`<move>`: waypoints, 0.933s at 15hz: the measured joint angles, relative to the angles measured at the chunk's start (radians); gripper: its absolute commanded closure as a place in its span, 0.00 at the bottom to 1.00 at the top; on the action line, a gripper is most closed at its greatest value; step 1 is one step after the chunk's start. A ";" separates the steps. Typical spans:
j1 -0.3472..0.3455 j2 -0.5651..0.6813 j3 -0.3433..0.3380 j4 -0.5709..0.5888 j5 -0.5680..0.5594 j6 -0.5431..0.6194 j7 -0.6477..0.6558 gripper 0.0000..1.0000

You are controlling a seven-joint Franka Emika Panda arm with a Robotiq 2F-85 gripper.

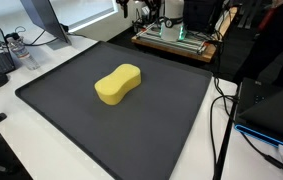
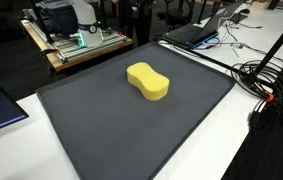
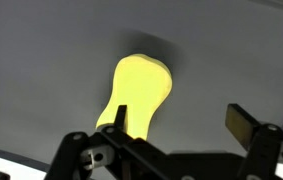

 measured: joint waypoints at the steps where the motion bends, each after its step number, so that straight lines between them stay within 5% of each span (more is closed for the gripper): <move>1: 0.000 0.012 0.000 0.009 -0.002 -0.002 0.000 0.00; 8: 0.007 0.035 0.007 0.032 0.002 0.002 0.011 0.00; 14: 0.043 0.223 0.061 0.195 -0.017 -0.030 0.198 0.00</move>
